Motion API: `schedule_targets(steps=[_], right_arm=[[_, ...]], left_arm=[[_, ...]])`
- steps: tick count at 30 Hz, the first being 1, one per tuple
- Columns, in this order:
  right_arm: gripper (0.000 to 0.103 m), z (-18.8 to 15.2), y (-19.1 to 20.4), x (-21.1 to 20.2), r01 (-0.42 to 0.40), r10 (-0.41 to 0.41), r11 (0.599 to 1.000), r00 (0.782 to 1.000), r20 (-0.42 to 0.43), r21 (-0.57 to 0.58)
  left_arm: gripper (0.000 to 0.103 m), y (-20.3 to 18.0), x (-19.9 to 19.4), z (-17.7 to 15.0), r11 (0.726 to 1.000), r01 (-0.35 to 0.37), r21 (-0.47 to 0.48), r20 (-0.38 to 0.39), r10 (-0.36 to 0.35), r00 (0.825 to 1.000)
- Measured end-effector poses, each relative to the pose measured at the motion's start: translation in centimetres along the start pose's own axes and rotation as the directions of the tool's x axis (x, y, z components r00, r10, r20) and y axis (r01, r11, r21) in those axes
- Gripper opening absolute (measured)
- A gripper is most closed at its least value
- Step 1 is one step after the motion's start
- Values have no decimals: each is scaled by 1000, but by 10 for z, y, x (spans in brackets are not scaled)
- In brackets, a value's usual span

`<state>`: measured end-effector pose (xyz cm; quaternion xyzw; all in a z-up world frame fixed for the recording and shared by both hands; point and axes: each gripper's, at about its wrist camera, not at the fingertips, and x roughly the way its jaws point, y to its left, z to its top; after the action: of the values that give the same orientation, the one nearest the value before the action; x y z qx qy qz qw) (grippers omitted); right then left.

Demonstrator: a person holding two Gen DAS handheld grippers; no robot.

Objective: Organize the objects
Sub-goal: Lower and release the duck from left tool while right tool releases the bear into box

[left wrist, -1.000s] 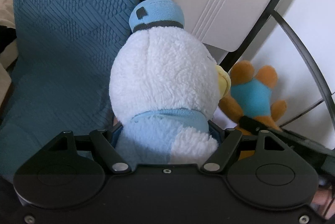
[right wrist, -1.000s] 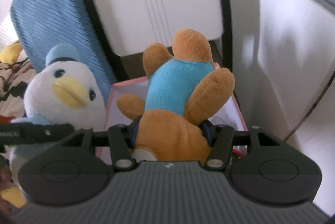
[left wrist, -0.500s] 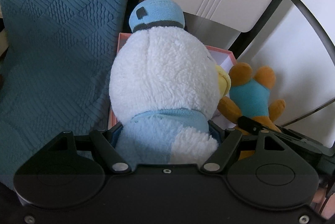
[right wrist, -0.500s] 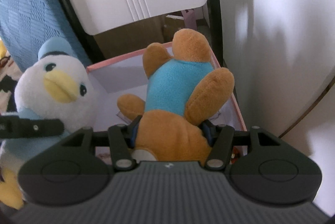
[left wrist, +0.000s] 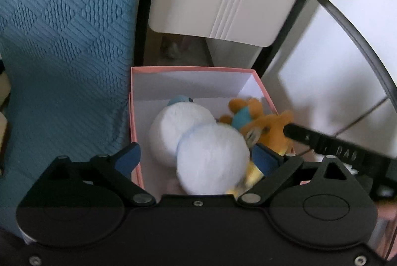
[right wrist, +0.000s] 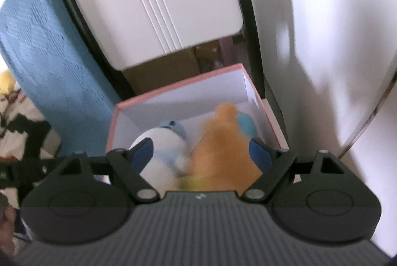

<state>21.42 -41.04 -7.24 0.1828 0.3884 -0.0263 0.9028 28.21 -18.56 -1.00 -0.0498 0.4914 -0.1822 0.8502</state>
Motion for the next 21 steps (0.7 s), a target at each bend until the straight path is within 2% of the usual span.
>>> schedule_targets(steps=[3, 10, 14, 21], right_arm=[[85, 5, 8, -16, -4, 4, 1000, 1000, 6, -1], [85, 12, 32, -74, -11, 13, 999, 997, 81, -35], [85, 8, 50, -105, -31, 35, 999, 994, 105, -43], [85, -8, 73, -167, -43, 52, 998, 983, 178, -51]], left_arm=[[96, -1, -25, 3, 1000, 20, -2, 42, -20, 999], [96, -5, -86, 6, 998, 50, 32, 118, -54, 992], [100, -3, -129, -3, 995, 77, 60, 197, -87, 977], [102, 9, -191, -25, 993, 101, 58, 270, -113, 956]])
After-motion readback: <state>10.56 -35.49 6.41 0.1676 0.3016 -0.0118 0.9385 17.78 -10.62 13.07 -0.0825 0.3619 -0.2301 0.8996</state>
